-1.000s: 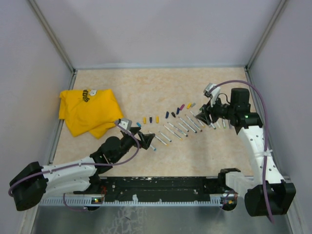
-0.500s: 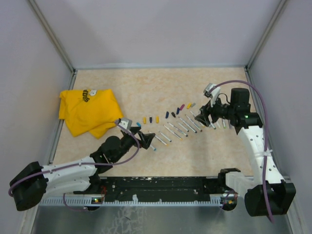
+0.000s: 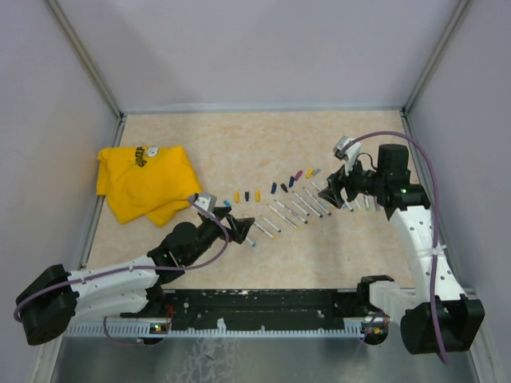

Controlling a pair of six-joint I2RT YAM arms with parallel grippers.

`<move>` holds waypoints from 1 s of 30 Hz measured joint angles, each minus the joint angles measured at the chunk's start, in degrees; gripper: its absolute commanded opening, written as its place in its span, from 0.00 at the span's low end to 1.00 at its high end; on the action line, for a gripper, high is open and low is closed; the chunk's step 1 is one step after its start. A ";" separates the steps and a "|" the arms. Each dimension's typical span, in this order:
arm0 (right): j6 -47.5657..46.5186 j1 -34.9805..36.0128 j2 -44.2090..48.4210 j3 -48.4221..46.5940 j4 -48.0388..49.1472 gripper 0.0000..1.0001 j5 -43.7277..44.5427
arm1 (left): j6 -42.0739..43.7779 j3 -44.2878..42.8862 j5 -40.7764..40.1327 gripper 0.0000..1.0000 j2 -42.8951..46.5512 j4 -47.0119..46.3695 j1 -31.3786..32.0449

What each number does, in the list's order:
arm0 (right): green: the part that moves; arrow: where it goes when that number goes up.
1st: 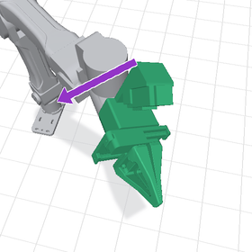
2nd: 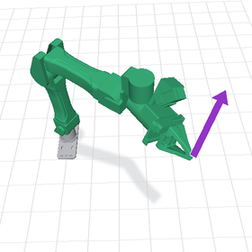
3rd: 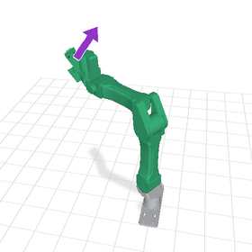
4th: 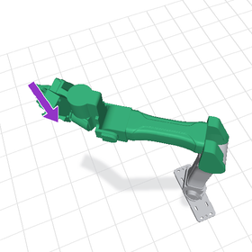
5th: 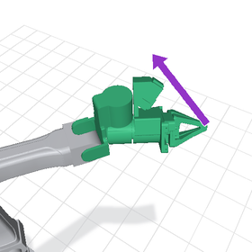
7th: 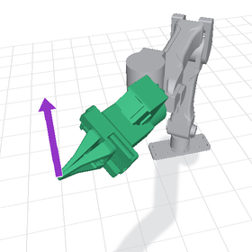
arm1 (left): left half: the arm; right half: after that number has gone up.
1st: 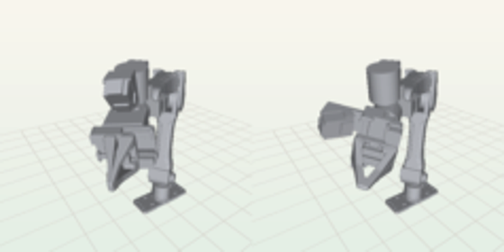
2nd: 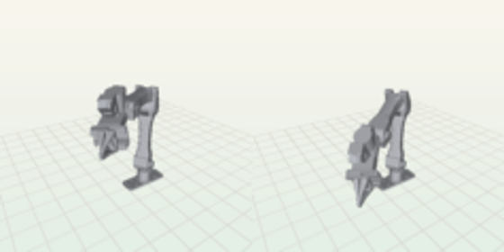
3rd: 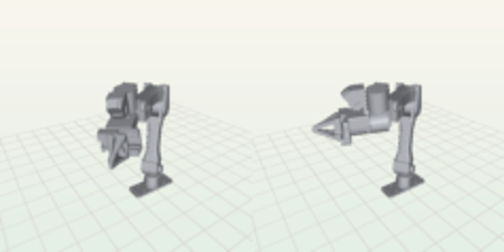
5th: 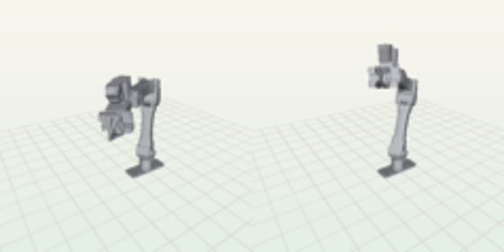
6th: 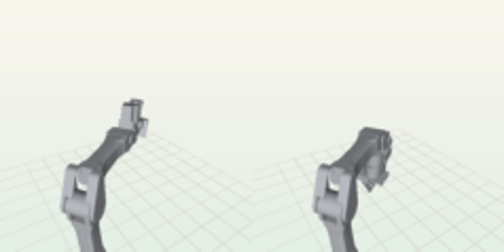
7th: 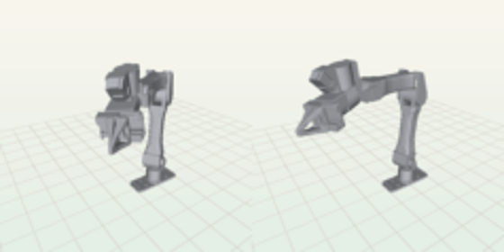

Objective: Open the pen caps
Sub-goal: Reset both arms

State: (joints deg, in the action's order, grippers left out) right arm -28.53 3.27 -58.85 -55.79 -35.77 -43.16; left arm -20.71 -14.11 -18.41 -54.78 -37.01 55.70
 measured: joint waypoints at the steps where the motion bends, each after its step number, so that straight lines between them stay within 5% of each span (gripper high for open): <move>1: 0.00 0.00 0.00 0.00 -0.04 0.72 0.02 | 0.00 0.00 0.02 1.00 0.00 0.00 0.00; 30: -0.33 0.00 0.66 0.00 -0.74 0.74 0.00 | -0.02 -0.02 0.04 1.00 0.00 1.14 -0.20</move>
State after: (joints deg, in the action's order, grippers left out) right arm -28.86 3.27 -58.19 -55.79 -36.51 -43.16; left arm -20.73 -14.13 -18.37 -54.78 -35.88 55.51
